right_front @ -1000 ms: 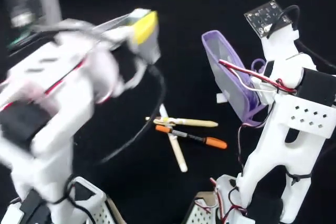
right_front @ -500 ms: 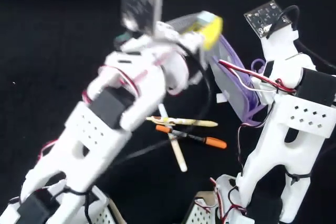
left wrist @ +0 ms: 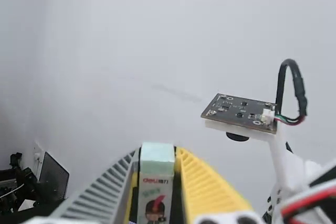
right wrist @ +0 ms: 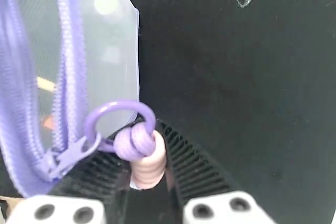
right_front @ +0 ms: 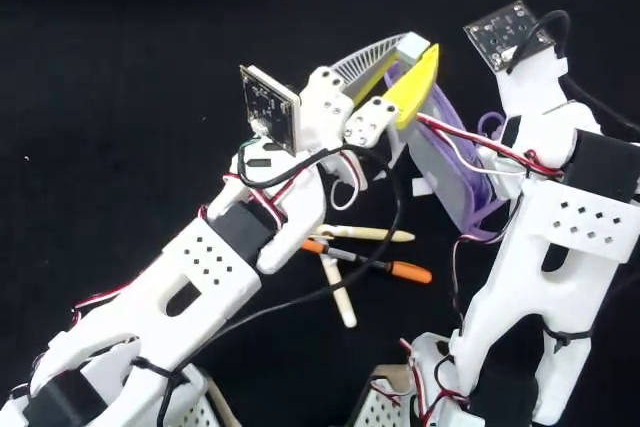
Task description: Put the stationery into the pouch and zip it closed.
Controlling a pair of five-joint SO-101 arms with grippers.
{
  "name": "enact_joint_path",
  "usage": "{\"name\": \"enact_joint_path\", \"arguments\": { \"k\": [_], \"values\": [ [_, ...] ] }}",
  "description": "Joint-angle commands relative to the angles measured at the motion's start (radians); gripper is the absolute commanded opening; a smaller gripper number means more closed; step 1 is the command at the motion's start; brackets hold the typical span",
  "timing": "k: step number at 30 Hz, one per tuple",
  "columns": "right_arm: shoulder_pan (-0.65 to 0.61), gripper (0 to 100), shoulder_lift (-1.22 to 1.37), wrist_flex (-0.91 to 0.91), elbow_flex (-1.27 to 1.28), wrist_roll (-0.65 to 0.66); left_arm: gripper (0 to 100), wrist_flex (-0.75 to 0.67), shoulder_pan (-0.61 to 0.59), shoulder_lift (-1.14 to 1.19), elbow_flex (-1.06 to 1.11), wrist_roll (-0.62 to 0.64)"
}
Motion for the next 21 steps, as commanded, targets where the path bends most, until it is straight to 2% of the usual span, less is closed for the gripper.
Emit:
{"name": "enact_joint_path", "arguments": {
  "k": [1, 6, 12, 15, 17, 21],
  "values": [
    [-0.009, 1.1, -0.024, -0.020, -0.004, -0.011, 3, -0.021, -0.007, 0.005, -0.005, -0.011],
    [-0.009, 1.1, -0.024, -0.020, -0.004, -0.011, 3, -0.031, -0.015, 0.155, -0.016, -0.011],
    [-0.009, 1.1, -0.024, -0.020, -0.004, -0.011, 3, -0.114, -0.005, 0.285, -0.028, -0.011],
    [-0.008, 1.1, -0.024, -0.020, -0.004, -0.009, 10, -0.106, -0.007, 0.295, -0.013, -0.003],
    [-0.008, 1.1, -0.024, -0.020, -0.004, -0.009, 15, -0.048, -0.010, 0.295, -0.013, -0.002],
    [-0.009, 1.1, -0.024, -0.020, -0.002, -0.009, 16, 0.138, -0.016, 0.242, -0.093, -0.002]
  ]
}}
